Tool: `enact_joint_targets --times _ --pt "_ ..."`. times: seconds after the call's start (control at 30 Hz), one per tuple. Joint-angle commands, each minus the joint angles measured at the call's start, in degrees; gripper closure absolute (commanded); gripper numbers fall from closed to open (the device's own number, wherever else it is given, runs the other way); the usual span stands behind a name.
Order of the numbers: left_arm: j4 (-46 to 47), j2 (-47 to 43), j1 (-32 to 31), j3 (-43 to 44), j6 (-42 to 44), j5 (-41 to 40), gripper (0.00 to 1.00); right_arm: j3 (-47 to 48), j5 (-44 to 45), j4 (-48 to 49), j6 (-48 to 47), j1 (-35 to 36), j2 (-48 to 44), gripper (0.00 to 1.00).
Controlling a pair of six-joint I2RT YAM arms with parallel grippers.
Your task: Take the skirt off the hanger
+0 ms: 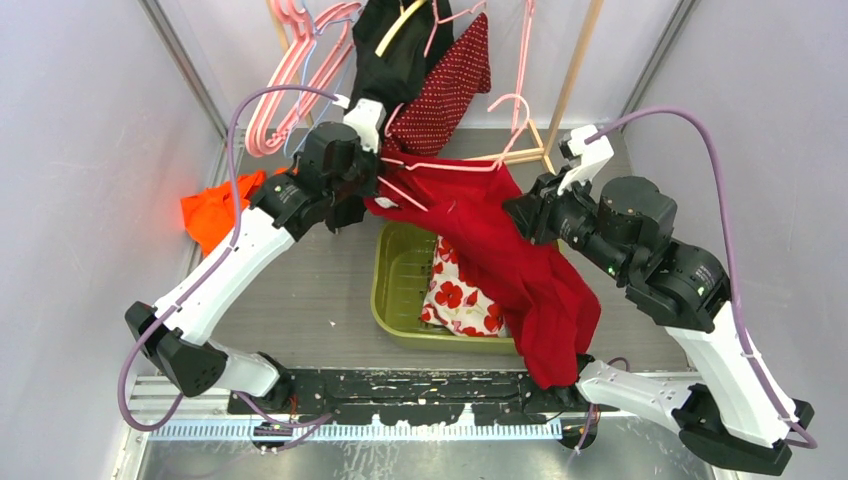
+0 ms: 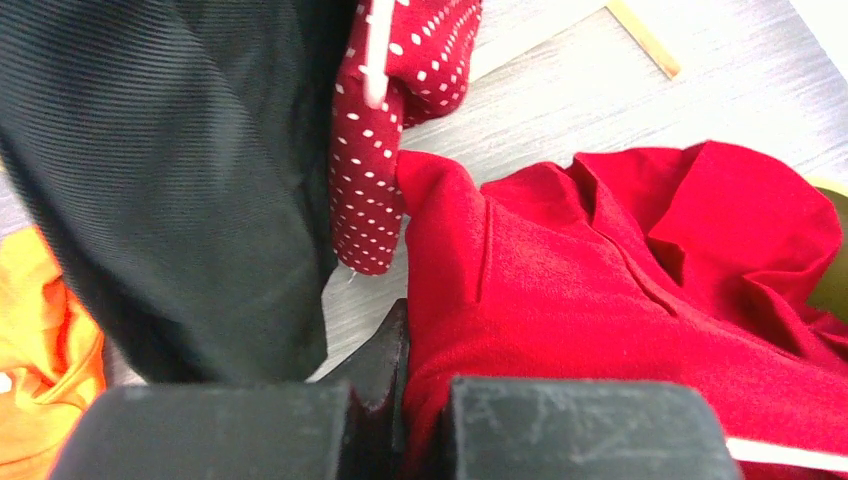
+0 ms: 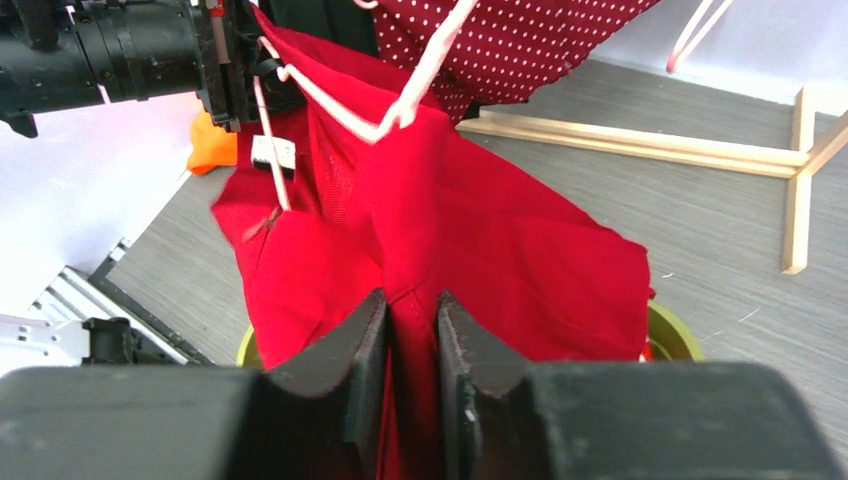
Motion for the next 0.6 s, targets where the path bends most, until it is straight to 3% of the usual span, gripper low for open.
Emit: enact_joint_targets --times 0.0,0.13,0.4,0.5,0.57 --pt "1.62 -2.58 -0.87 0.24 0.15 0.33 1.00 -0.92 -2.19 2.48 4.03 -0.40 -1.50 0.69" --pt "1.78 -2.49 -0.93 0.18 -0.31 0.37 1.00 -1.08 -2.81 2.63 3.40 -0.39 -1.84 0.63" --pt "1.72 -2.80 -0.95 -0.30 -0.13 -0.23 1.00 -2.63 -4.34 4.99 3.56 -0.39 0.02 0.63" --pt "1.94 -3.44 -0.93 -1.15 0.11 -0.82 1.00 -2.69 -4.31 4.96 3.35 -0.35 0.61 0.65" --pt "1.95 -3.56 -0.94 -1.47 0.26 -1.06 1.00 -2.23 -4.16 4.84 3.42 -0.40 0.89 0.73"
